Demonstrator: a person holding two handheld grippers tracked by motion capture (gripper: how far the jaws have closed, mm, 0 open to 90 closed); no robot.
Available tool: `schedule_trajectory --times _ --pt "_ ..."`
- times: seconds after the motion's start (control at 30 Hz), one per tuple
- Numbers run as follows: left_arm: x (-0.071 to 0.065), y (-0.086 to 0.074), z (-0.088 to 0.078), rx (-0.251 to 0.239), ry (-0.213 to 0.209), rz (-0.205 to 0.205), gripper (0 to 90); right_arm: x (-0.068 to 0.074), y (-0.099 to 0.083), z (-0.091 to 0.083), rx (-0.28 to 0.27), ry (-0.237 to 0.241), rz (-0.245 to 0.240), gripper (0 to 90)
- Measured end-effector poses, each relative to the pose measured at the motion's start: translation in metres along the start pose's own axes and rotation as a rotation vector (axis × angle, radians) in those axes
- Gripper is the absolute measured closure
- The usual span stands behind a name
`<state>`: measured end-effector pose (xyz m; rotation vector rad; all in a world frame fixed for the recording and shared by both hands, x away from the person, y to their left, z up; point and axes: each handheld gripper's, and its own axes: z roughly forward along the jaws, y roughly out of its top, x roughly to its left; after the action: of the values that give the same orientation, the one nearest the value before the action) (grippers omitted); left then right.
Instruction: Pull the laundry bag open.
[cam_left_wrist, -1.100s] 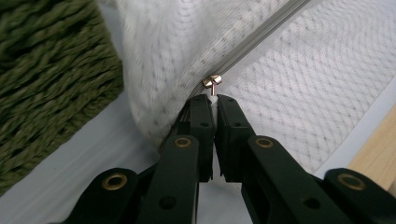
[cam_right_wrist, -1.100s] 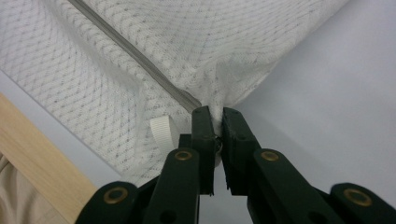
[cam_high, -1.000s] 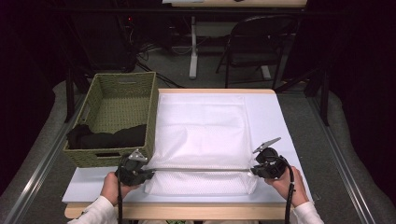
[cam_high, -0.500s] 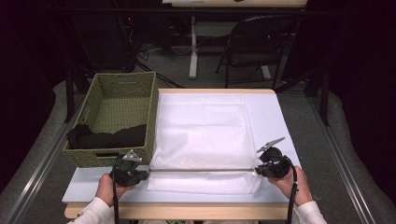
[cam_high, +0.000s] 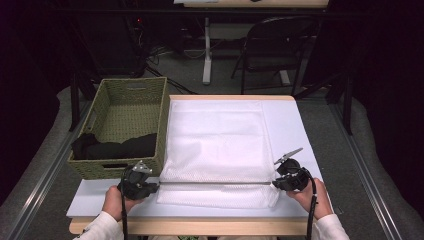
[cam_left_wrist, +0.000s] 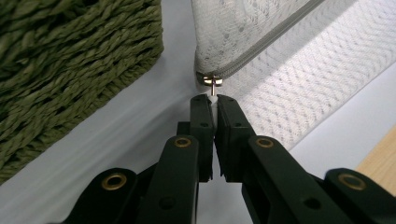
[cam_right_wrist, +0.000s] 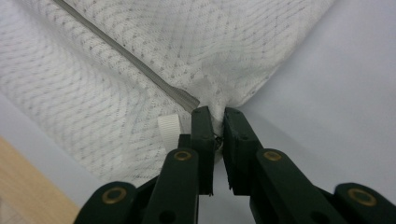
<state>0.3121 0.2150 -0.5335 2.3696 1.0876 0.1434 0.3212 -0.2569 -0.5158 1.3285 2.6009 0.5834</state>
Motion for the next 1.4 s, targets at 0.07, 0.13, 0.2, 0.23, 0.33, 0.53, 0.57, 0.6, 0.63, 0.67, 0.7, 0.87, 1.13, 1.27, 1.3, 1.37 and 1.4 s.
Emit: schedule_trajectory --times 0.07,0.13,0.2,0.23,0.33,0.53,0.57,0.6,0.63,0.67,0.7,0.87,1.13,1.27,1.3,1.37,1.4 --pt "-0.001 -0.001 0.001 0.002 -0.031 -0.011 84.8 0.002 -0.001 0.005 0.024 -0.004 -0.01 80.9" --pt "-0.002 -0.001 0.001 0.006 -0.044 -0.014 80.0 0.001 -0.002 0.006 0.029 -0.005 -0.014 80.1" --pt "-0.005 -0.001 0.0 0.004 -0.062 -0.006 77.0 0.002 -0.003 0.005 0.039 0.001 -0.016 74.2" --pt "-0.007 -0.001 -0.001 -0.002 -0.074 -0.002 75.9 0.003 -0.003 0.005 0.04 0.012 -0.015 71.5" --pt "-0.009 -0.001 -0.001 -0.005 -0.089 -0.002 72.5 0.004 -0.002 0.003 0.035 0.013 -0.017 65.4" --pt "-0.015 0.0 0.0 -0.002 -0.129 0.006 68.5 0.009 -0.002 -0.004 0.028 0.016 -0.012 42.0" --pt "-0.015 0.001 0.0 -0.008 -0.135 0.01 67.3 0.009 -0.002 -0.005 0.03 0.013 -0.019 38.7" --pt "-0.015 0.001 0.0 -0.008 -0.135 0.01 66.0 0.009 -0.002 -0.005 0.03 0.013 -0.019 38.7" --pt "-0.014 0.001 -0.001 -0.005 -0.134 0.006 63.0 0.01 -0.001 -0.008 0.021 0.009 -0.022 31.3" --pt "-0.014 0.001 -0.001 -0.005 -0.134 0.006 61.9 0.01 -0.001 -0.009 0.013 0.011 -0.023 29.9" --pt "-0.015 0.001 -0.001 -0.003 -0.13 0.015 58.0 0.011 -0.001 -0.011 0.005 0.015 -0.023 26.0" --pt "-0.015 0.0 -0.005 -0.001 -0.115 0.027 39.8 0.015 0.0 -0.016 -0.024 0.033 -0.042 16.9" --pt "-0.015 -0.007 -0.018 0.008 -0.063 0.081 16.7 0.025 0.008 -0.016 -0.077 0.054 -0.078 9.5" --pt "-0.014 -0.01 -0.023 0.005 -0.047 0.091 13.8 0.028 0.011 -0.013 -0.089 0.058 -0.097 7.9" --pt "-0.014 -0.011 -0.024 0.007 -0.052 0.085 13.8 0.029 0.012 -0.012 -0.088 0.067 -0.099 7.6" --pt "-0.013 -0.013 -0.027 -0.006 -0.046 0.12 13.1 0.031 0.014 -0.008 -0.091 0.066 -0.111 7.6" --pt "-0.013 -0.013 -0.027 -0.006 -0.046 0.12 13.2 0.031 0.015 -0.008 -0.091 0.062 -0.122 7.6"
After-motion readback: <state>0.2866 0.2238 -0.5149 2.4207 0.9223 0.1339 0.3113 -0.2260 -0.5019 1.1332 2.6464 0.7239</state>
